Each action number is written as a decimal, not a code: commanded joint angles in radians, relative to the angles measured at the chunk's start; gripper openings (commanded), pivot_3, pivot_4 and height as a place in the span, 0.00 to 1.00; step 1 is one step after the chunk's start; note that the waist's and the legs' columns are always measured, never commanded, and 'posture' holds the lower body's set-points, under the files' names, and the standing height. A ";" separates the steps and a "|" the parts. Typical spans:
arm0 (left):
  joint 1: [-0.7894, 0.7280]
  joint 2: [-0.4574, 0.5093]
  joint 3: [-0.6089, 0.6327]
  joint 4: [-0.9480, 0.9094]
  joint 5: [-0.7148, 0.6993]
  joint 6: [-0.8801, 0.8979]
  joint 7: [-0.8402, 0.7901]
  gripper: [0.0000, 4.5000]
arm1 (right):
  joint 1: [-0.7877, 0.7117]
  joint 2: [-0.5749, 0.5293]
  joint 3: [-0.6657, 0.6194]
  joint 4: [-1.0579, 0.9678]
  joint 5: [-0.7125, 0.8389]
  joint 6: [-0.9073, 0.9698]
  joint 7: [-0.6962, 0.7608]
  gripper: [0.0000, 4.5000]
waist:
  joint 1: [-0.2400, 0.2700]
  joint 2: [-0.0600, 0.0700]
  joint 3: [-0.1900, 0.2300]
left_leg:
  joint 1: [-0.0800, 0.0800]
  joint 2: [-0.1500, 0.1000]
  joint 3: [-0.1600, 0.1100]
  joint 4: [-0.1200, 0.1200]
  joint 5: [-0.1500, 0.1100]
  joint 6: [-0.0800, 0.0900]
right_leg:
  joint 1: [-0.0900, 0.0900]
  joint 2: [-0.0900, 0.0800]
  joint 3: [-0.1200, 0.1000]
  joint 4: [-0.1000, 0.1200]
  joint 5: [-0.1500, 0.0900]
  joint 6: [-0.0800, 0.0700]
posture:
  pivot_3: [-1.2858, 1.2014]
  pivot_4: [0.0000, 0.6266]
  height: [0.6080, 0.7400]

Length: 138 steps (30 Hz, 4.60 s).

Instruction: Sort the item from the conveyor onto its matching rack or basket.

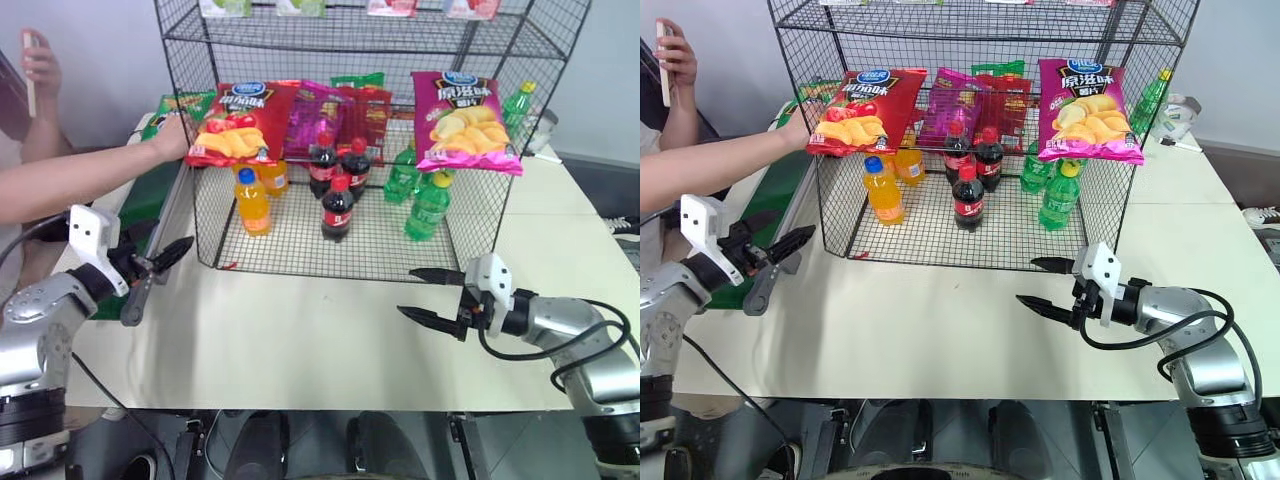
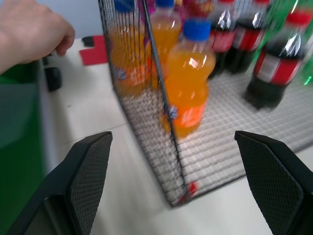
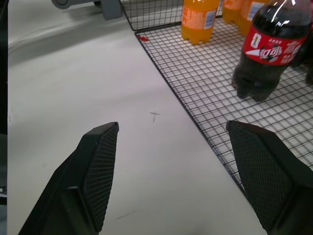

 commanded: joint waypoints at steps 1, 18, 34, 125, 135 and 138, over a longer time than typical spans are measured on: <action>0.015 0.005 0.051 -0.050 -0.021 0.029 0.048 0.96 | -0.011 0.004 -0.001 -0.011 0.010 -0.009 0.007 0.81 | 0.000 0.000 0.000 | 0.000 0.000 0.000 0.000 0.000 0.000 | 0.000 0.000 0.000 0.001 0.000 0.000 | 0.52 0.24 0.99; 0.157 0.038 0.063 -0.131 0.087 -0.158 0.005 0.96 | -0.089 0.042 0.068 -0.043 0.060 0.075 0.020 0.99 | 0.000 0.000 0.000 | 0.001 0.000 0.000 0.000 0.000 0.000 | 0.000 0.000 0.000 0.001 0.000 0.000 | 0.52 0.24 0.99; 0.476 0.171 0.223 0.025 0.657 -0.807 0.224 0.96 | -0.272 0.169 0.237 0.044 -0.034 0.003 0.045 0.99 | 0.002 -0.001 -0.001 | 0.000 0.000 0.001 -0.002 0.000 0.000 | -0.001 -0.002 0.000 -0.002 0.000 0.000 | 0.52 0.24 0.99; 0.724 0.373 0.428 -0.389 -0.991 0.381 -0.304 0.02 | -0.273 0.142 0.171 -0.023 0.256 0.270 0.138 1.00 | -0.020 0.000 0.000 | 0.004 0.000 0.000 -0.001 0.000 0.000 | 0.002 -0.003 -0.001 0.003 -0.001 -0.001 | 0.52 0.24 0.99; 0.411 0.321 0.118 -0.393 -1.242 0.513 -0.171 0.02 | -0.339 0.089 0.111 -0.073 0.544 0.602 0.170 1.00 | -0.027 0.000 0.000 | 0.004 0.000 -0.001 -0.002 0.000 0.000 | 0.001 -0.003 0.000 0.003 -0.001 -0.002 | 0.52 0.24 0.99; 0.323 0.309 0.055 -0.368 -1.241 0.532 -0.149 0.02 | -0.366 0.133 0.113 -0.094 0.600 0.651 0.122 1.00 | -0.027 0.000 0.000 | 0.004 0.000 -0.001 -0.002 0.000 0.000 | 0.001 -0.002 0.000 0.003 -0.001 -0.002 | 0.52 0.24 0.99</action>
